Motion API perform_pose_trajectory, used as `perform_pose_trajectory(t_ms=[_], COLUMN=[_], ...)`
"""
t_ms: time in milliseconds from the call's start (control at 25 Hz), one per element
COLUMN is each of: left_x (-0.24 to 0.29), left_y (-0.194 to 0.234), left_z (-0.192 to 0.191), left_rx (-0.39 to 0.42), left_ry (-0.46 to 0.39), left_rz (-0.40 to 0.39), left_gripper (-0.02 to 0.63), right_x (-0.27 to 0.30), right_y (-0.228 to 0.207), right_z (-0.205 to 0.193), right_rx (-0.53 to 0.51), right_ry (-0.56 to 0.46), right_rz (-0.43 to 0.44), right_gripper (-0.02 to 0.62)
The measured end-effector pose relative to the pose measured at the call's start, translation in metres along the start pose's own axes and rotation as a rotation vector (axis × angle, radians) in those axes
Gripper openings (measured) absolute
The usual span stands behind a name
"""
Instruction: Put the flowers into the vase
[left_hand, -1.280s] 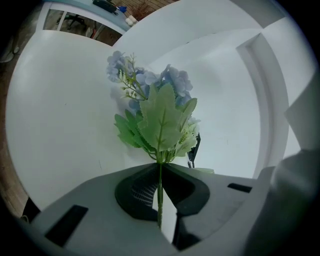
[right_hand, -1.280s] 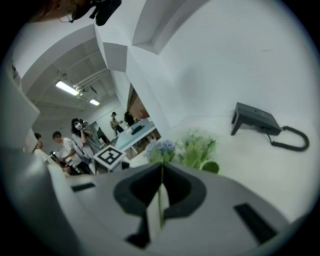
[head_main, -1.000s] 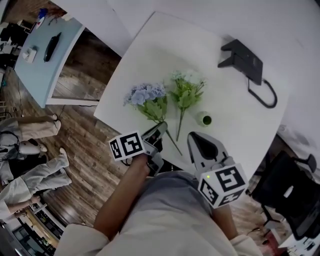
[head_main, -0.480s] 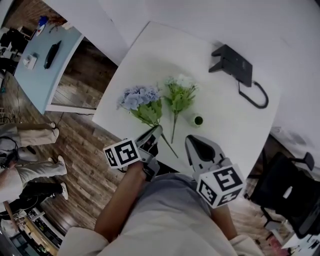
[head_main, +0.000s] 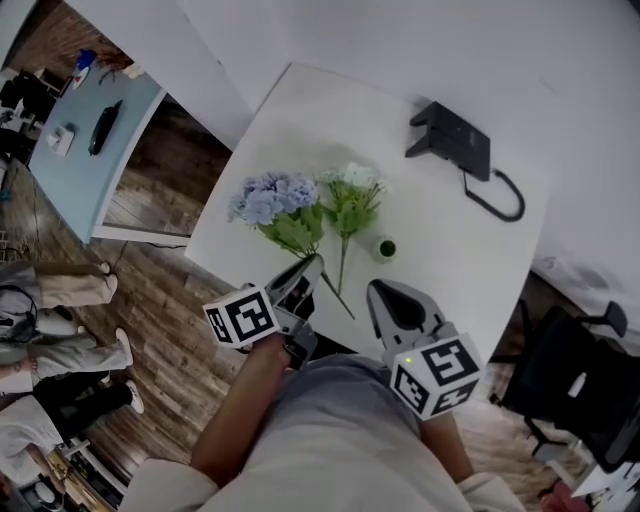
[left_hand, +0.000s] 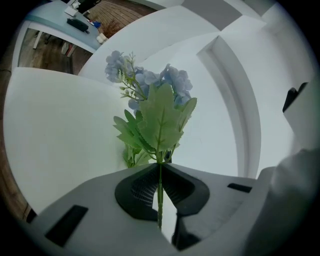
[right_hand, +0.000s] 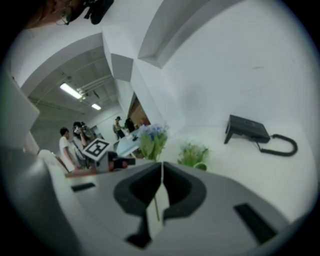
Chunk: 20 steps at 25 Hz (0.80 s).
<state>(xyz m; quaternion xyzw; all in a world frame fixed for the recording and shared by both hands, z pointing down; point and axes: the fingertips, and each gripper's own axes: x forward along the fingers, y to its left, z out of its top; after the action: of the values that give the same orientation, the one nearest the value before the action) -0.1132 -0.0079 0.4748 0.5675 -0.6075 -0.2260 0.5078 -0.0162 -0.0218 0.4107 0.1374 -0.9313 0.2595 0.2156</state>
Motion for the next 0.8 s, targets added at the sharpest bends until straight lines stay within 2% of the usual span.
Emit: perform_pose_trajectory(t_ms=[800], left_x=[0.022], left_y=[-0.066], left_z=[0.012], left_rx=[0.249], left_ry=[0.056], left_rz=[-0.115], left_gripper=[0.038], right_x=[-0.025], right_y=[-0.006], right_z=[0.001], right_rx=[0.027], right_ry=[-0.07], right_rz=[-0.069], right_gripper=[0.023])
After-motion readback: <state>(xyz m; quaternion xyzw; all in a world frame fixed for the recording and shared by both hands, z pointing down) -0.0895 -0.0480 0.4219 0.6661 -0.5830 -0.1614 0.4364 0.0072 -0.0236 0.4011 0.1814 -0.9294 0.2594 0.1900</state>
